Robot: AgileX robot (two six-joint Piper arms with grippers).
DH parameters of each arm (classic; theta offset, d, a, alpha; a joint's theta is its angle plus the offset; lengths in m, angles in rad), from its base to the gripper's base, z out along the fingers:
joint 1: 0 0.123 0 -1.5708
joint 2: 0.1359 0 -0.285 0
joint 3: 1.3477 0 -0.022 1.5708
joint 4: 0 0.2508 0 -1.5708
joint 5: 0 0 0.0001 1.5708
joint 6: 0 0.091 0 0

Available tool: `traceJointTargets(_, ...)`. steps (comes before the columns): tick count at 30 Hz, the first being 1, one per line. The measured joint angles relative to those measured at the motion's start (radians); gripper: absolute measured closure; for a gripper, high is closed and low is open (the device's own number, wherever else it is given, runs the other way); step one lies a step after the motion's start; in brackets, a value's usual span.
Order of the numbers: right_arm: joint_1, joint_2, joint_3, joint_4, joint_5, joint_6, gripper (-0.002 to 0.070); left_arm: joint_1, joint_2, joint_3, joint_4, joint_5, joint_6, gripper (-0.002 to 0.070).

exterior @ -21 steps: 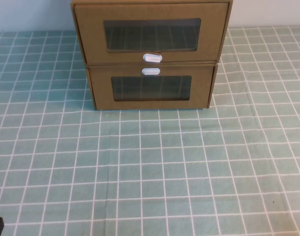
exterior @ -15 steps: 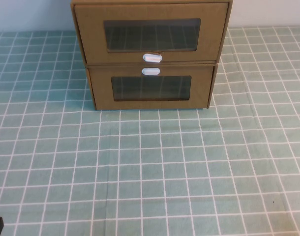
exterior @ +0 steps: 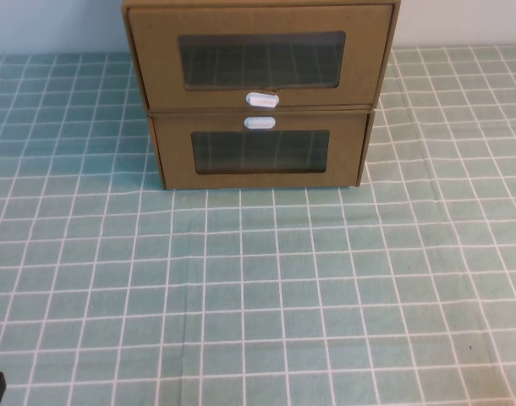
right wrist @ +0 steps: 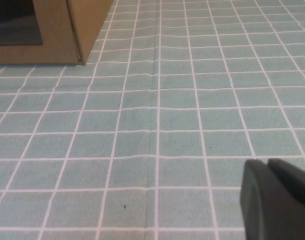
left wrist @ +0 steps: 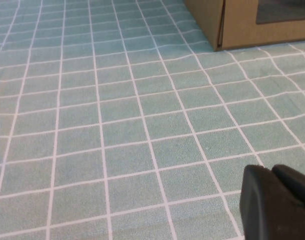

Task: Open the shoe box
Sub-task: 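Pull the top drawer of the cardboard box fully open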

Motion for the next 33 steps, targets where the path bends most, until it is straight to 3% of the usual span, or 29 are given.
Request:
traceJointTargets(12,0.000,0.000,0.000,0.002,-0.002,0.000,0.0690,0.000,0.000,0.000,0.000,-0.019,0.000,0.0680)
traceJointTargets(18,0.000,0.000,0.000,0.002,-0.083,0.000,0.0690,0.000,0.000,0.000,0.000,-0.158,0.000,0.0680)
traceJointTargets(21,0.000,0.000,0.000,0.002,-0.231,0.000,0.0690,0.000,0.000,0.000,0.000,-0.306,0.000,0.0680)
traceJointTargets(29,0.000,0.000,0.000,0.010,-0.938,0.000,0.0690,0.000,0.000,0.000,-0.002,-0.935,0.000,0.0680)
traceJointTargets(33,0.000,0.000,0.000,0.010,-1.188,0.000,0.0690,0.000,0.000,0.000,-0.004,-1.140,0.000,0.0680)
